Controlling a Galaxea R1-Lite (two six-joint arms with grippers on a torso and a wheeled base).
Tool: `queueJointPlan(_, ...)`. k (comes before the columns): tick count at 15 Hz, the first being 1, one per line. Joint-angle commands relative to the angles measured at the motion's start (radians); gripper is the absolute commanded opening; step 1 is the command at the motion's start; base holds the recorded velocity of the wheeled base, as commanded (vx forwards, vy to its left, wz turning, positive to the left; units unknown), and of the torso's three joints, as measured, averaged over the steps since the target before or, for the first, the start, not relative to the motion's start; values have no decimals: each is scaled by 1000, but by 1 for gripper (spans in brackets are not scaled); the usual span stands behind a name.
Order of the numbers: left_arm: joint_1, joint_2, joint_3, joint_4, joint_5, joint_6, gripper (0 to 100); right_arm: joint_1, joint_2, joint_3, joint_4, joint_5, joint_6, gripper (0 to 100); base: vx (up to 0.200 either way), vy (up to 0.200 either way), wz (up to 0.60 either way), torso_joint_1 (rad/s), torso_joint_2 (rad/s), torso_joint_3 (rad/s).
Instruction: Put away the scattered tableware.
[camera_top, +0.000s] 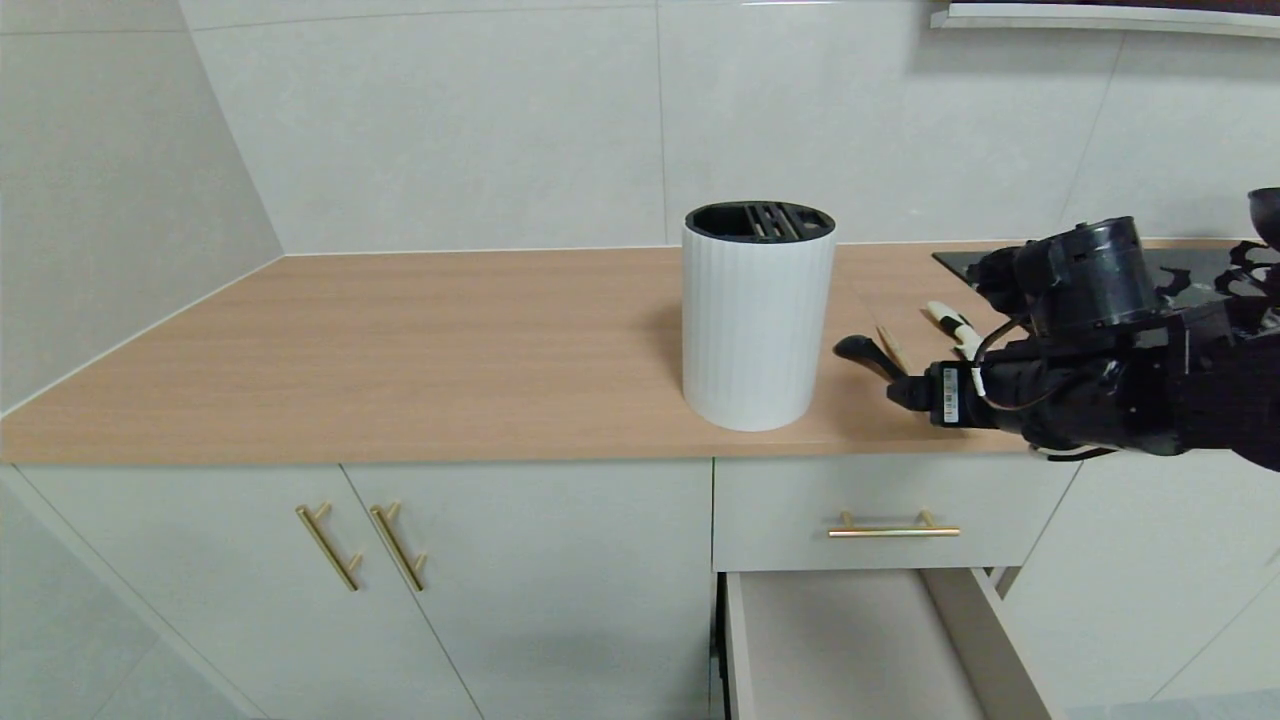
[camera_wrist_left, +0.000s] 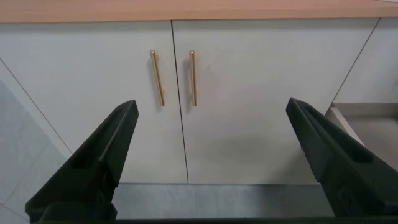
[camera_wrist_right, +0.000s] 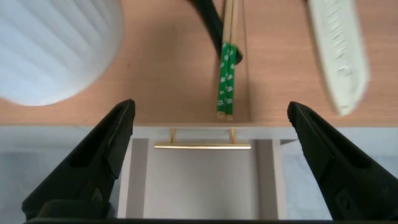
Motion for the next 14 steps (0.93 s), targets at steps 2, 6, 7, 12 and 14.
queueJointPlan(2,0,2,0,0,0,0,100,-1,84,-4,-43,-28,12,100,0,0,0,0,0,0)
queueJointPlan(6,0,0,0,0,0,0,100,-25,119,-19,-67,-42,12,100,0,0,0,0,0,0)
queueJointPlan(7,0,2,0,-1,0,0,100,-29,127,-20,-67,-42,12,100,0,0,0,0,0,0)
queueJointPlan(12,0,0,0,0,0,0,100,-41,142,-22,-67,-42,10,100,0,0,0,0,0,0)
queueJointPlan(14,0,2,0,-1,0,0,100,-41,149,-27,-66,-42,12,0,0,0,0,0,0,0)
